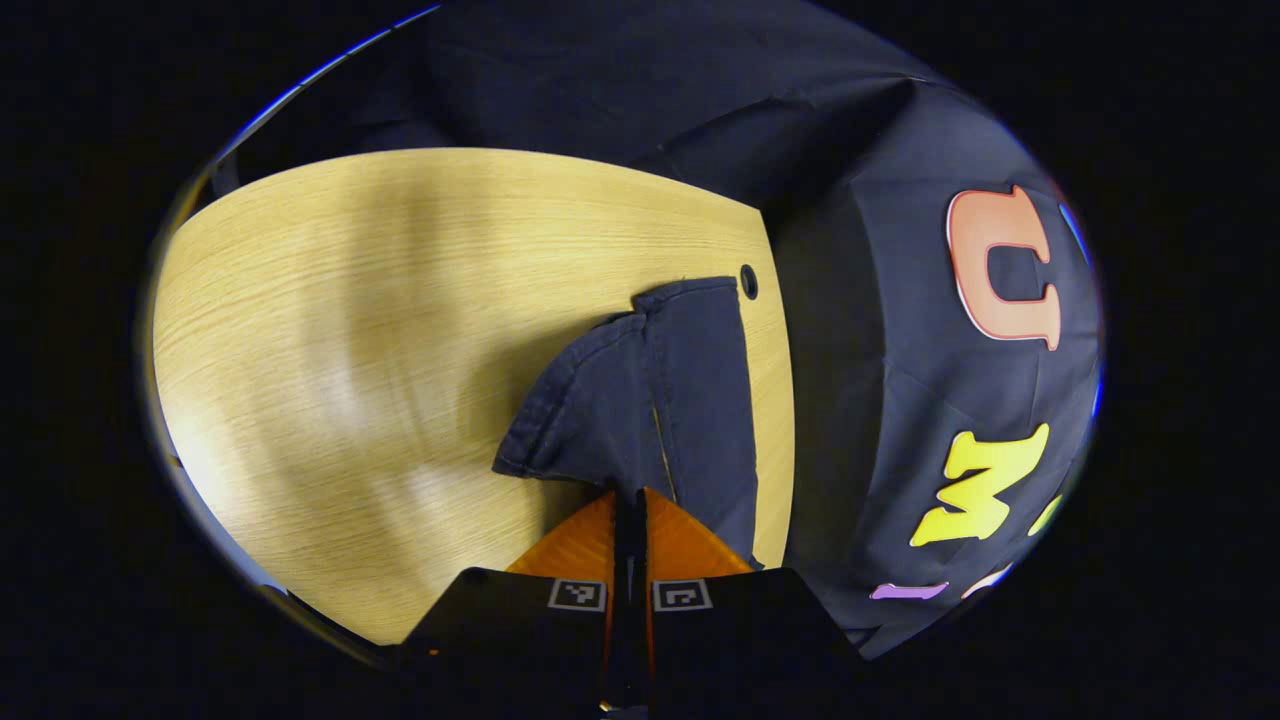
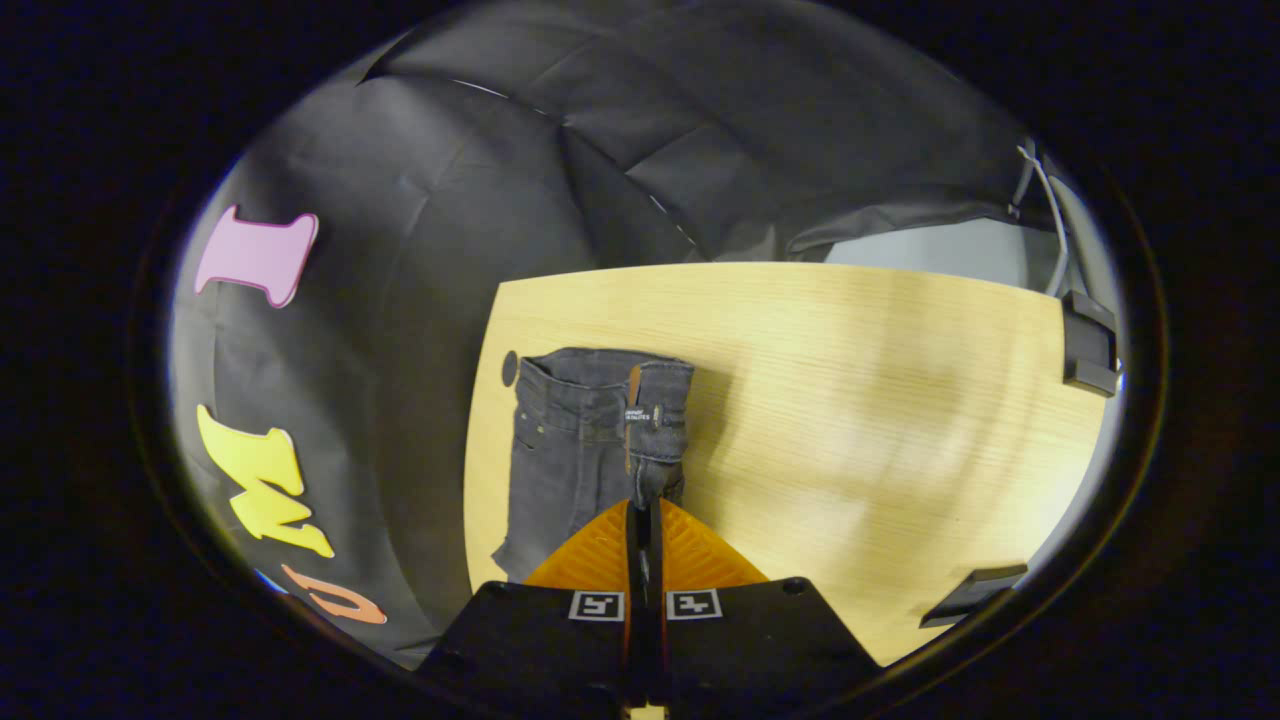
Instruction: Grasp the waist and the cuffs of the jeans and fold them to make the two legs overlap; first hold the waist and fold one-third of the jeans toward the cuffs, then hold the cuffs and fold the remaining one-third in the same direction to finish folding.
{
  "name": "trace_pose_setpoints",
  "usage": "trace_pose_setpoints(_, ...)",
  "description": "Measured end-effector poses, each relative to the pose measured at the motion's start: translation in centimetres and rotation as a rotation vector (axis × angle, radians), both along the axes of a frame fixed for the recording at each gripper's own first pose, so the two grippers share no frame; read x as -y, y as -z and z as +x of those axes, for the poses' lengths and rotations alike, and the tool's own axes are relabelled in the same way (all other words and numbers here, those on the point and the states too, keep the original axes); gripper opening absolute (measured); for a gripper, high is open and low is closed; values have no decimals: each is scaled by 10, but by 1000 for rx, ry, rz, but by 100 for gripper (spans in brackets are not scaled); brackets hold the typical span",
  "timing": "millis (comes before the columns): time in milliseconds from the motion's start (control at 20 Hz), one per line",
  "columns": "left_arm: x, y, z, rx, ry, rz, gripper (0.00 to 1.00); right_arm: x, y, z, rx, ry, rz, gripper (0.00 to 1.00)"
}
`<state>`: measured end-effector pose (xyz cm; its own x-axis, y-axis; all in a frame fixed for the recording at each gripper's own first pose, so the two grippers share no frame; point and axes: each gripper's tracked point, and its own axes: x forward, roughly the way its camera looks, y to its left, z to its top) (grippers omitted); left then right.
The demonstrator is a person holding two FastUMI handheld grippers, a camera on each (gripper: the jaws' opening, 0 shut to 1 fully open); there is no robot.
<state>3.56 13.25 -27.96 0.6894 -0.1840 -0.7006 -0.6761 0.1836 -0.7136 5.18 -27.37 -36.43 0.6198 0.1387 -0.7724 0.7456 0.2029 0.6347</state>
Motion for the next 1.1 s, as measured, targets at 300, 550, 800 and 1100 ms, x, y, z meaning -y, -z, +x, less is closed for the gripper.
trace_pose_setpoints(300, -7, -39, 22, 52, 45, 29, 3, -4, -48, 24, 78, -67, -36, 0)
trace_pose_setpoints(550, -11, -57, 52, 61, 77, 25, 3, -3, -59, 45, 99, -78, -20, 1)
trace_pose_setpoints(800, -21, -54, 96, 43, 120, 31, 3, -4, -66, 92, 109, -97, -7, 1)
trace_pose_setpoints(1100, -25, -51, 158, 37, 196, 86, 3, -11, -50, 152, 105, -228, -135, 1)
